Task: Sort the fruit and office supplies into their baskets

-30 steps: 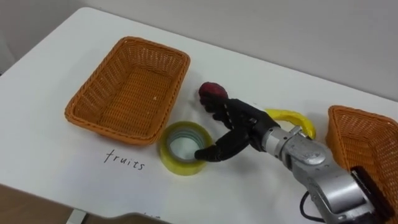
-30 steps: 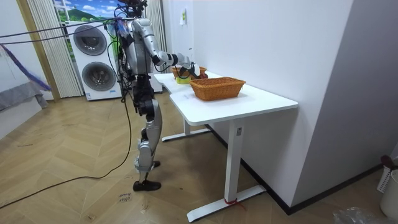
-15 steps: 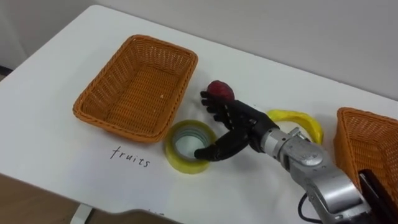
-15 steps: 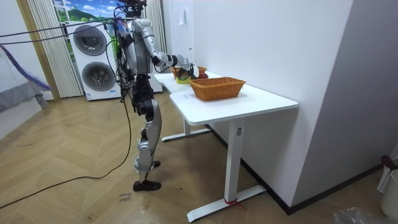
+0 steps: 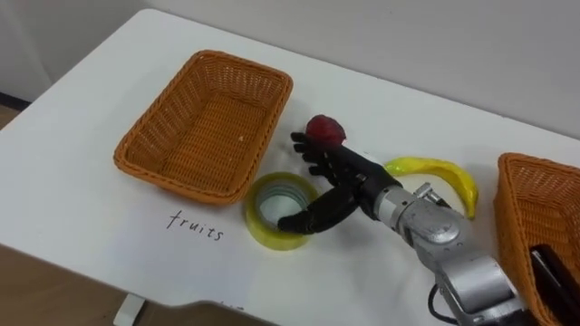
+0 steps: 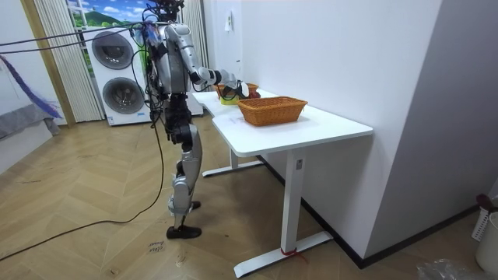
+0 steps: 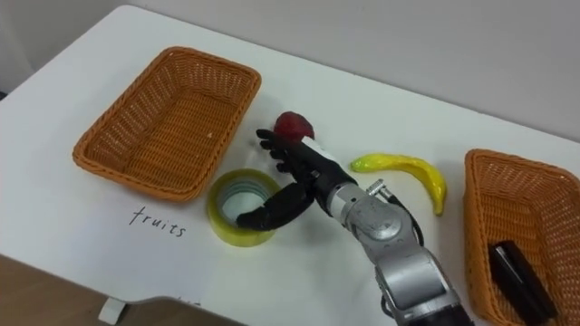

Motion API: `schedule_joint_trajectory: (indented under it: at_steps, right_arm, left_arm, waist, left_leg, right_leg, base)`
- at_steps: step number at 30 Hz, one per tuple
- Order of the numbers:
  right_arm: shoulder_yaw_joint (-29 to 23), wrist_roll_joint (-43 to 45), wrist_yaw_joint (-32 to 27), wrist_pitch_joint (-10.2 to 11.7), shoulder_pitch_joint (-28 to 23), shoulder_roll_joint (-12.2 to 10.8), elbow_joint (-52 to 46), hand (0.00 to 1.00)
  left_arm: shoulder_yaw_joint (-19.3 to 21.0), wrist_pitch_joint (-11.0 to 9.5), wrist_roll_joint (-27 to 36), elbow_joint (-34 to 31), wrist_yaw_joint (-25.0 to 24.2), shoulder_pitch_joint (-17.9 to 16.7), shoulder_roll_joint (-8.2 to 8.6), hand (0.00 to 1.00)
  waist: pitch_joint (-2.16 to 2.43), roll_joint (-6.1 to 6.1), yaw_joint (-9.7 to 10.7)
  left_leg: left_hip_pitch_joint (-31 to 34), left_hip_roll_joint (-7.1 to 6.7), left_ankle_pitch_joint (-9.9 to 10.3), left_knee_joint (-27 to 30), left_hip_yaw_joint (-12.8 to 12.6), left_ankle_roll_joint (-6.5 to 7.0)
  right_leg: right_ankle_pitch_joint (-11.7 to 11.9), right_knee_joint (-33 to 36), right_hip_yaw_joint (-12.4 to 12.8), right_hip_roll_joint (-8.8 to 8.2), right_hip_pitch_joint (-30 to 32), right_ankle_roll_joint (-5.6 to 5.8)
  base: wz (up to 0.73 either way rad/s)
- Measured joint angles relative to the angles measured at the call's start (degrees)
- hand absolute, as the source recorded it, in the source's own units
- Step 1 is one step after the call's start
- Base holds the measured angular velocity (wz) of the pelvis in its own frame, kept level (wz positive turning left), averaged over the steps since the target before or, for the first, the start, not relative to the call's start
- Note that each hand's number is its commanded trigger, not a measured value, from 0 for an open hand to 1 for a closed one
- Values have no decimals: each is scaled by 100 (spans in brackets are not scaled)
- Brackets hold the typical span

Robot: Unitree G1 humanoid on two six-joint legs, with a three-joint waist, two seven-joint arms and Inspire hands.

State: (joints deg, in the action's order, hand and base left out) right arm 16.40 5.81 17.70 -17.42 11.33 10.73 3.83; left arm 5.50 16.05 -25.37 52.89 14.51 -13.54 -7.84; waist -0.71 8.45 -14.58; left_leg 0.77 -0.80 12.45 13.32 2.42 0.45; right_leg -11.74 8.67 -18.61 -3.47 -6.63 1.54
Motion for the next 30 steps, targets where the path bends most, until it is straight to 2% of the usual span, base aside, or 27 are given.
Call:
schedule_joint_trajectory:
  at_steps: [7, 20, 30]
  right_arm:
    - [8, 629, -102, 5, 0, 2, 0, 0]
    - [35, 921, -125, 3, 0, 1, -4, 0]
    - [38, 1031, -124, 7, 0, -2, -7, 0]
  left_arm:
    - [-8, -14, -8, 1, 52, 28, -1, 0]
    - [-10, -21, 14, 26, 115, 46, 13, 0]
    - [-22, -43, 30, 24, 114, 50, 13, 0]
  waist:
    - [41, 49, 6]
    - [22, 77, 3]
    - [25, 141, 6]
  left_leg:
    - [-58, -3, -1, 1, -41, 2]
    - [-95, 1, -1, -54, -70, 2]
    - [-112, 0, -4, -53, -70, 1]
  right_leg:
    - [0, -1, 127, -4, -24, 0]
    - [0, 17, 125, -7, -74, 0]
    - [0, 18, 117, -9, -55, 0]
  base:
    - [-3]
    - [0]
    - [0]
